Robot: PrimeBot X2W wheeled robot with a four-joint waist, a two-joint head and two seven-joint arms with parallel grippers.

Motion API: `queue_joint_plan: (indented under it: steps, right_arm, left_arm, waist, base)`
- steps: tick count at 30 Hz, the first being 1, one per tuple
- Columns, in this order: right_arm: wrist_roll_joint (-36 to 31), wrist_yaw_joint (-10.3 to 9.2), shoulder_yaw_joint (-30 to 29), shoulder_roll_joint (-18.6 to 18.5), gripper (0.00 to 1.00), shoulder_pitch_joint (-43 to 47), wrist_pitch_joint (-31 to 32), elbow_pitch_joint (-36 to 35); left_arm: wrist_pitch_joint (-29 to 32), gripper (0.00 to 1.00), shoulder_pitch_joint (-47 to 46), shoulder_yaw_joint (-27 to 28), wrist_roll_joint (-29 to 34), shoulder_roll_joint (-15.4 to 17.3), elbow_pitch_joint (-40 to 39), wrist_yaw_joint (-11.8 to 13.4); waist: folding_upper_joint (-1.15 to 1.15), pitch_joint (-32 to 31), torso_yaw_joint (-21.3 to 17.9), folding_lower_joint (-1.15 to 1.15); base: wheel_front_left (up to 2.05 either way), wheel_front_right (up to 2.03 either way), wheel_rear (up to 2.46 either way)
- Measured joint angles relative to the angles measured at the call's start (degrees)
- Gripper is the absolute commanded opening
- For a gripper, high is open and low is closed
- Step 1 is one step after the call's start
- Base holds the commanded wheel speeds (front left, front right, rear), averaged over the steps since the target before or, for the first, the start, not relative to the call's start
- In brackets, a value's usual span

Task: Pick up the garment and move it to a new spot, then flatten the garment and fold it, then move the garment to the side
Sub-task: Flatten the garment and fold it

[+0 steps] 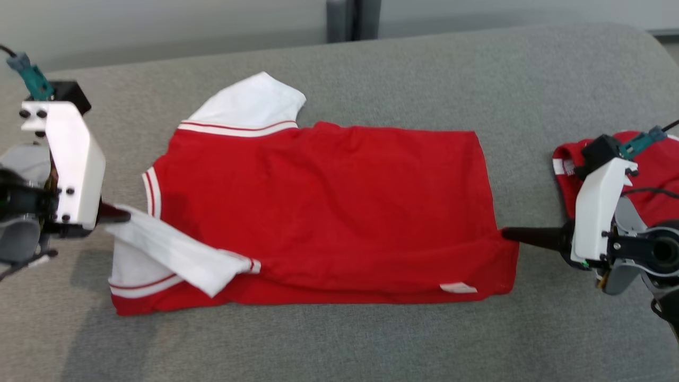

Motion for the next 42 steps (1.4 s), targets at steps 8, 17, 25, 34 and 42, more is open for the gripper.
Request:
queue_joint_plan:
  steps: [8, 17, 25, 34, 42]
  right_arm:
    - [-9.43, 0.00, -7.59, 8.47, 0.00, -2.86, 3.50, 2.80]
    - [-16.56, 0.00, -16.44, 15.84, 1.00, -0.52, 5.04, -1.41]
    - [-19.71, 0.00, -20.54, 16.52, 1.00, 4.92, -2.27, -12.04]
    - [-23.61, 0.00, -19.95, 12.67, 1.00, 17.20, -26.80, -21.46]
    - [-27.60, 0.00, -20.41, 12.72, 1.00, 30.07, -41.47, -22.16]
  left_arm:
    - [-1.66, 0.00, -5.54, -0.80, 2.81, -5.98, 10.85, -2.42]
    - [-7.26, 1.00, -6.16, -1.44, 4.78, -9.96, 19.59, -6.53]
    - [-20.15, 1.00, -3.18, 0.93, 5.54, -12.06, 21.97, -12.36]
    - [-47.22, 1.00, 8.05, 2.86, 14.34, -10.26, 18.27, -13.86]
    - [-67.19, 1.00, 22.24, 6.70, 16.81, -10.79, 10.39, -4.88]
  waist:
    - [0.00, 4.85, -2.94, 0.00]
    - [0.00, 3.68, -3.12, 0.00]
    - [0.00, -1.61, -2.16, 0.00]
    - [0.00, -8.89, -1.08, 0.00]
    - [0.00, -12.58, 0.66, 0.00]
  base:
    - [0.00, 0.00, 0.00]
    - [0.00, 0.00, 0.00]
    - [0.00, 0.00, 0.00]
    - [0.00, 0.00, 0.00]
    - [0.00, 0.00, 0.00]
